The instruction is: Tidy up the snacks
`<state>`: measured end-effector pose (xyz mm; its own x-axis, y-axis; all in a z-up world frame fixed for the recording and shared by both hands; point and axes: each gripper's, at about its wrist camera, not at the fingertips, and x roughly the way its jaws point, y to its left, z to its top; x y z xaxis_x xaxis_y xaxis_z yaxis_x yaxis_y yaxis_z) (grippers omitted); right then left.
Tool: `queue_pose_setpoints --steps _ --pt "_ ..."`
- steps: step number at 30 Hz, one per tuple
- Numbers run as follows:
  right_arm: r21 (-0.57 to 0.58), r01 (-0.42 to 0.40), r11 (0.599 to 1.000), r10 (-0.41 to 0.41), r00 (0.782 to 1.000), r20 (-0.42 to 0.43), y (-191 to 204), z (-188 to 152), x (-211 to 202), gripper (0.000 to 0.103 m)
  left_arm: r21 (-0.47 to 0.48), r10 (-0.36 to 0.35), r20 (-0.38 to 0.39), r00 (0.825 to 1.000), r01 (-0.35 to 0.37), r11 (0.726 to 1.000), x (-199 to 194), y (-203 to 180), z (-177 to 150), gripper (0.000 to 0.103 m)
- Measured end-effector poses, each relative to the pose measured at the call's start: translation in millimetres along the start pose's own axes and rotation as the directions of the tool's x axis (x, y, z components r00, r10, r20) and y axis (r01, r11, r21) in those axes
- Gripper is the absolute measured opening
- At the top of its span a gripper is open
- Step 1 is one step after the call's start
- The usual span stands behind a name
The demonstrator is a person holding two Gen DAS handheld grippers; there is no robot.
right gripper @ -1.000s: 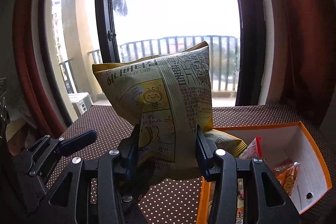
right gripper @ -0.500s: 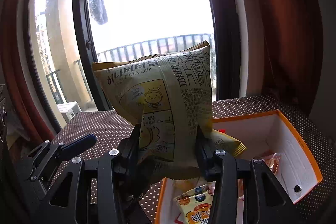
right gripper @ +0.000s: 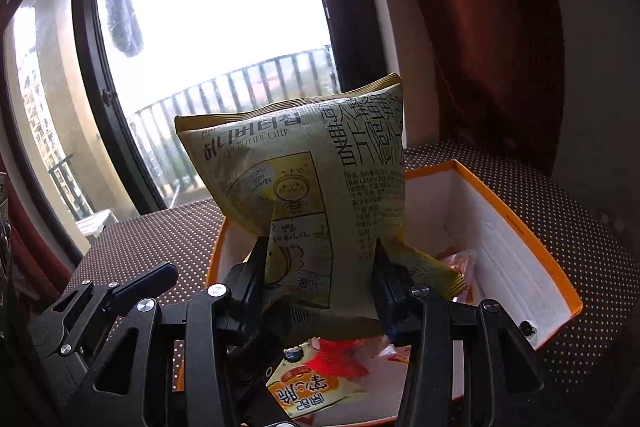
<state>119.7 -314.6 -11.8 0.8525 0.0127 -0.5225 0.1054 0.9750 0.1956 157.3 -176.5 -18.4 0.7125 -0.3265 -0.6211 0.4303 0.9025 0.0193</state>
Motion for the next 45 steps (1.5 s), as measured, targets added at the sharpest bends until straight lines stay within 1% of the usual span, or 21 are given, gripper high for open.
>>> queue_pose_setpoints --steps 4,6,8,9,10,15,17,19,22,26,32,39,45 --pt "0.043 0.021 0.999 -0.019 0.999 -0.048 -13 -7 9 0.050 0.000 -0.008 -0.051 0.999 0.008 1.000 13 -5 -3 0.086" --pt "0.055 0.032 0.998 -0.028 0.998 -0.062 -17 -11 12 0.055 0.000 0.004 -0.059 0.998 -0.004 1.000 17 -1 -2 0.087" --pt "0.055 0.053 0.997 -0.049 0.997 -0.061 -19 -15 10 0.063 0.012 0.027 -0.046 0.999 -0.027 1.000 17 -2 -2 0.089" --pt "0.057 0.062 0.996 -0.059 0.997 -0.055 -23 -16 8 0.073 0.017 0.034 -0.040 0.999 -0.034 0.999 14 -6 -2 0.090" --pt "0.058 0.065 0.996 -0.063 0.997 -0.045 -24 -17 6 0.078 0.017 0.041 -0.035 0.999 -0.040 0.999 12 -10 -3 0.091" --pt "0.042 0.078 0.996 -0.076 0.996 -0.038 -19 -19 1 0.090 -0.001 0.067 -0.027 0.997 -0.068 0.998 3 -17 -10 0.092" --pt "0.025 0.099 0.995 -0.098 0.995 -0.013 -14 -21 -6 0.093 -0.012 0.074 -0.018 0.997 -0.075 0.997 -1 -15 -15 0.093" --pt "0.015 0.117 0.993 -0.117 0.993 0.016 -12 -23 -15 0.099 -0.020 0.079 -0.010 0.997 -0.079 0.997 -7 -12 -19 0.093" --pt "0.008 0.125 0.992 -0.126 0.991 0.049 -5 -24 -26 0.101 -0.027 0.091 0.013 0.996 -0.090 0.996 -16 -6 -24 0.094" --pt "-0.004 0.115 0.993 -0.115 0.992 0.058 8 -30 -35 0.101 -0.044 0.109 0.048 0.993 -0.107 0.993 -32 3 -32 0.095" --pt "-0.027 0.104 0.994 -0.101 0.992 0.072 27 -39 -51 0.101 -0.076 0.164 0.102 0.981 -0.157 0.985 -54 26 -44 0.098" --pt "-0.060 0.065 0.996 -0.059 0.993 0.100 57 -47 -64 0.101 -0.108 0.236 0.157 0.959 -0.221 0.969 -85 49 -61 0.101" --pt "-0.093 0.016 0.996 -0.005 0.993 0.115 84 -57 -72 0.101 -0.152 0.292 0.173 0.941 -0.267 0.951 -107 76 -77 0.102"
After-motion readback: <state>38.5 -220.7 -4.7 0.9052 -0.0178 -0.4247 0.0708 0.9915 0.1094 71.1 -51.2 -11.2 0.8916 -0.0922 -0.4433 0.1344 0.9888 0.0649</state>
